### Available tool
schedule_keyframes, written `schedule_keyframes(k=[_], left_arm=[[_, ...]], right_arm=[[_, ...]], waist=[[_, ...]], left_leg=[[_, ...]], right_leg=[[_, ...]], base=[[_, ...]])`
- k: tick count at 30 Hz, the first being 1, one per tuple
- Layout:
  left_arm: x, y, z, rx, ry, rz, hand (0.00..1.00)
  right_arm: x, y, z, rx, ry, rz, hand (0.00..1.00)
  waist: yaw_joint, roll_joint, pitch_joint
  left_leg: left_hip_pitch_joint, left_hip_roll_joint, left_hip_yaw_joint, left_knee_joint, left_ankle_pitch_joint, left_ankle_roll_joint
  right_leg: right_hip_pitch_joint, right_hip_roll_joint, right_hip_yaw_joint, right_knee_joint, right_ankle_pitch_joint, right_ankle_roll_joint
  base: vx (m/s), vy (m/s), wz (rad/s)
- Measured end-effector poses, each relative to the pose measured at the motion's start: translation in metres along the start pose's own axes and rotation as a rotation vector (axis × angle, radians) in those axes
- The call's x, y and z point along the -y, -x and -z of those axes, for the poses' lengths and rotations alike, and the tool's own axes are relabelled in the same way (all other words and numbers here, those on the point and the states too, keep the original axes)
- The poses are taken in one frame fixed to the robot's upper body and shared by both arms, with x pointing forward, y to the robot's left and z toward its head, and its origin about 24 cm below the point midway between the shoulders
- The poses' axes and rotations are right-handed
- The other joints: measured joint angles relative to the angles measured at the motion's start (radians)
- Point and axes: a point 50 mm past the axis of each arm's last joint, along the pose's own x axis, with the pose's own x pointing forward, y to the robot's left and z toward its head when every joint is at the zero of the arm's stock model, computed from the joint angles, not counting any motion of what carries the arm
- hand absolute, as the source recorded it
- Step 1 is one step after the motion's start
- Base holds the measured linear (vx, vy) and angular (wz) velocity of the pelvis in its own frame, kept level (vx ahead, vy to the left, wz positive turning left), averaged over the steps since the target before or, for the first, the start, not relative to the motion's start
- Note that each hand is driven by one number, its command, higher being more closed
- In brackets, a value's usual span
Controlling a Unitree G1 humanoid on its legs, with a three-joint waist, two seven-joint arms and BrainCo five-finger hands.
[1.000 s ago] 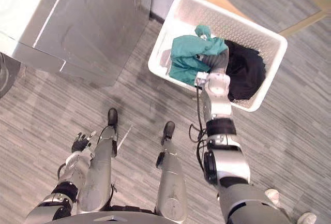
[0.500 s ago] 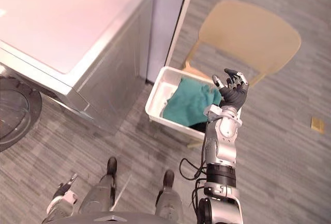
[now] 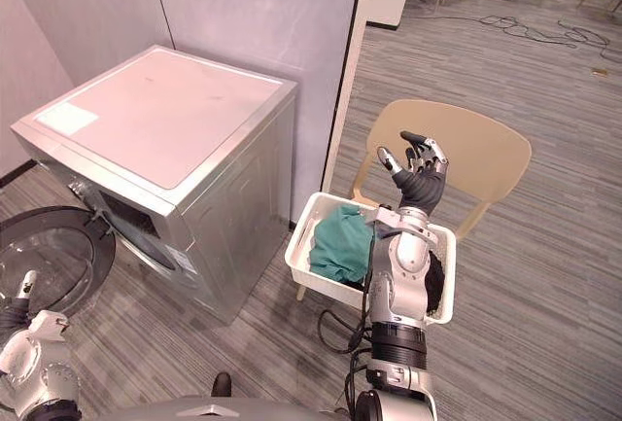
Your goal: Pick up the laundry basket with both hands and put the clothes into the washing machine.
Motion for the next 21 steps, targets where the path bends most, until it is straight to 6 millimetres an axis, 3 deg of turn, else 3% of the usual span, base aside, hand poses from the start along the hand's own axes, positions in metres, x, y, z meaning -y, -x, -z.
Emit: schedule_keyframes(k=[5, 7, 9, 14, 18, 21], left_arm=[[0.014, 0.014, 0.019, -0.067, -0.067, 0.12, 0.0], [0.021, 0.021, 0.027, -0.102, -0.112, 0.194, 0.0], [0.024, 0.028, 0.036, -0.147, -0.149, 0.274, 0.0], [0.022, 0.033, 0.048, -0.208, -0.206, 0.342, 0.0], [0.04, 0.036, 0.054, -0.233, -0.234, 0.438, 0.0], [0.047, 0.04, 0.057, -0.249, -0.24, 0.478, 0.0]], right_arm=[[0.01, 0.008, 0.016, -0.086, 0.202, -0.05, 0.0], [0.02, 0.003, 0.026, -0.148, 0.358, -0.122, 0.0], [0.029, -0.008, 0.032, -0.205, 0.65, -0.31, 0.0], [0.029, -0.031, 0.042, -0.284, 0.992, -0.568, 0.0], [0.032, -0.053, 0.048, -0.353, 1.184, -0.657, 0.0], [0.033, -0.064, 0.049, -0.382, 1.223, -0.637, 0.0]], waist=[[-0.01, -0.002, -0.002], [-0.004, -0.005, -0.002], [0.002, -0.006, -0.002], [0.013, -0.017, 0.007], [0.035, -0.025, 0.122], [0.054, -0.021, 0.213]], left_leg=[[0.0, 0.0, -0.003, -0.001, -0.001, 0.0], [-0.004, -0.001, -0.009, -0.001, 0.001, 0.001], [-0.027, -0.002, -0.012, -0.001, 0.005, -0.002], [-0.072, 0.005, -0.033, -0.001, 0.027, 0.001], [-0.147, 0.011, -0.078, 0.042, 0.034, -0.004], [-0.205, 0.01, -0.096, 0.06, 0.049, -0.003]], right_leg=[[0.018, 0.003, -0.002, -0.035, 0.021, -0.001], [0.029, 0.006, -0.003, -0.055, 0.036, -0.001], [0.016, 0.007, -0.005, -0.068, 0.049, -0.001], [-0.011, 0.018, -0.019, -0.073, 0.068, 0.004], [-0.066, 0.022, -0.055, -0.011, 0.056, -0.012], [-0.132, 0.016, -0.064, 0.047, 0.05, -0.01]], base=[[-0.01, 0.005, 0.0], [-0.01, 0.005, 0.02], [-0.06, 0.022, 0.06], [-0.06, 0.003, 0.14], [-0.11, -0.002, 0.28], [-0.15, 0.008, 0.19]])
